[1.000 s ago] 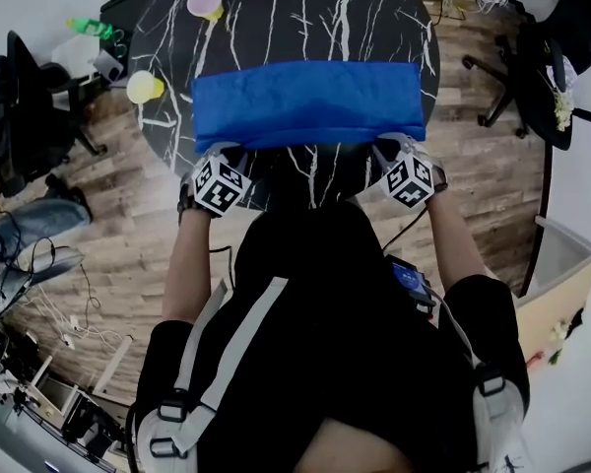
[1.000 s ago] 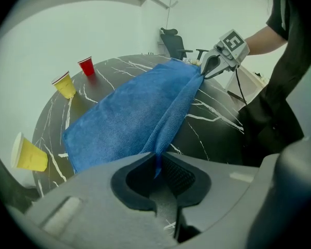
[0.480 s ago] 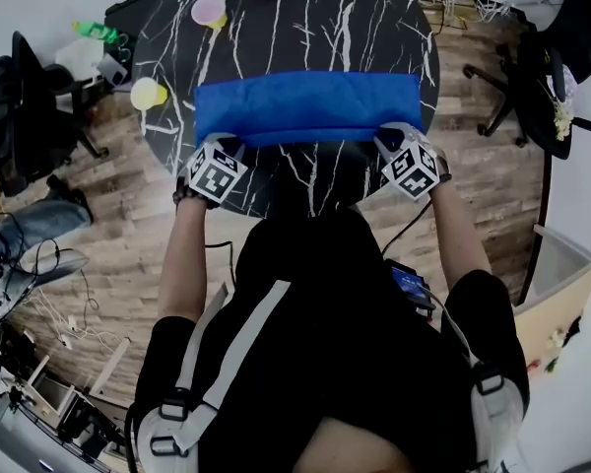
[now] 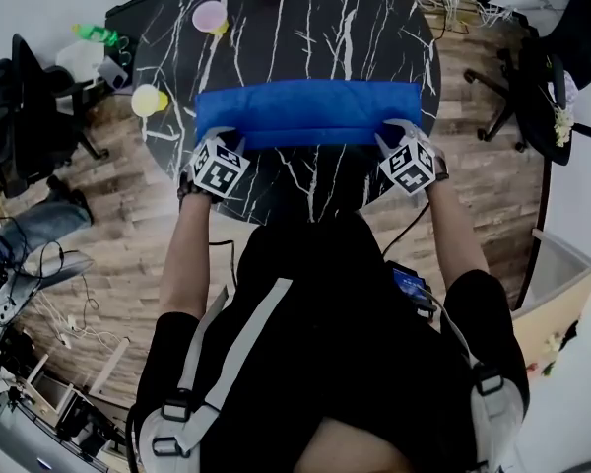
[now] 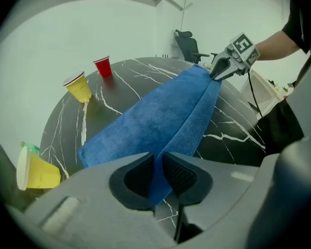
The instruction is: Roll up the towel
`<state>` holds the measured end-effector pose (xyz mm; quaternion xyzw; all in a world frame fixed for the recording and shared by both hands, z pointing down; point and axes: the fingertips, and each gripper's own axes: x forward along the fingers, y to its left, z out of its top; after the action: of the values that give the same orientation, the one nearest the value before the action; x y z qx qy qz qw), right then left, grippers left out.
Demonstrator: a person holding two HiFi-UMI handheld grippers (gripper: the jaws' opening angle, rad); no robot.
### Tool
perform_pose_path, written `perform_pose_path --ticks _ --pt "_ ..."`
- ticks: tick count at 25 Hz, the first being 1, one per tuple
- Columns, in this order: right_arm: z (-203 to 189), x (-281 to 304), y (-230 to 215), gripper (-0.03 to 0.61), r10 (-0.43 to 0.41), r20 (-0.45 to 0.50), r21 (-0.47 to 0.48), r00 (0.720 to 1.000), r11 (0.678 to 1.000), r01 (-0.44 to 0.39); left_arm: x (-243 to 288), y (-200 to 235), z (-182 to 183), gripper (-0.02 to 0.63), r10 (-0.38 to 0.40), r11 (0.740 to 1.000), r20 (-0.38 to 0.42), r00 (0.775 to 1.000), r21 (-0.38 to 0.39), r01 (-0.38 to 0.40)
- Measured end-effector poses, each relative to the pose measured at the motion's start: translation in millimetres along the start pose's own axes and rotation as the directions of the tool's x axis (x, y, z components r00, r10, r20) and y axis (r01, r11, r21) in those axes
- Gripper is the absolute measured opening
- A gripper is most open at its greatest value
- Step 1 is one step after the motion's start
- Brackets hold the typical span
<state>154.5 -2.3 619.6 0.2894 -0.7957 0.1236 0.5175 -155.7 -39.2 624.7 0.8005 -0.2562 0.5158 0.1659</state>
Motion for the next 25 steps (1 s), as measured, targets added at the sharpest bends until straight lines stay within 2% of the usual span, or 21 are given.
perform_pose_path --ticks 3,6,9,15,19,25 --pt "-0.1 -0.2 -1.0 0.094 -0.003 -0.004 0.004 1.0 1.0 0.003 -2.4 2.1 -0.6 0.075 0.02 1.0 0.013 1.0 -0.006 -0.02" --pt "2.1 -4.7 -2.7 0.12 -0.014 0.003 0.023 1.0 1.0 0.014 -10.9 6.1 0.8 0.141 0.048 0.998 0.037 0.998 -0.035 -0.046" --pt "9.1 -15.5 -1.1 0.135 -0.039 0.037 0.04 0.999 0.999 0.037 -26.8 6.4 6.2 0.143 0.069 0.997 0.088 0.994 -0.048 -0.065" --pt "24.5 -36.4 13.3 0.137 -0.115 0.142 0.028 0.983 0.993 0.112 -40.9 -12.5 12.4 0.141 0.071 0.997 0.162 0.984 -0.003 -0.072" --pt "22.1 -40.3 37.2 0.135 -0.086 0.157 0.016 0.984 0.996 0.085 -34.8 -30.6 -1.3 0.141 0.07 0.996 0.141 0.988 0.052 -0.078" --pt "-12.7 -25.3 45.7 0.135 -0.071 0.07 0.03 0.995 0.997 0.069 -20.6 -34.8 -17.5 0.143 0.096 0.989 0.095 0.991 0.105 -0.106"
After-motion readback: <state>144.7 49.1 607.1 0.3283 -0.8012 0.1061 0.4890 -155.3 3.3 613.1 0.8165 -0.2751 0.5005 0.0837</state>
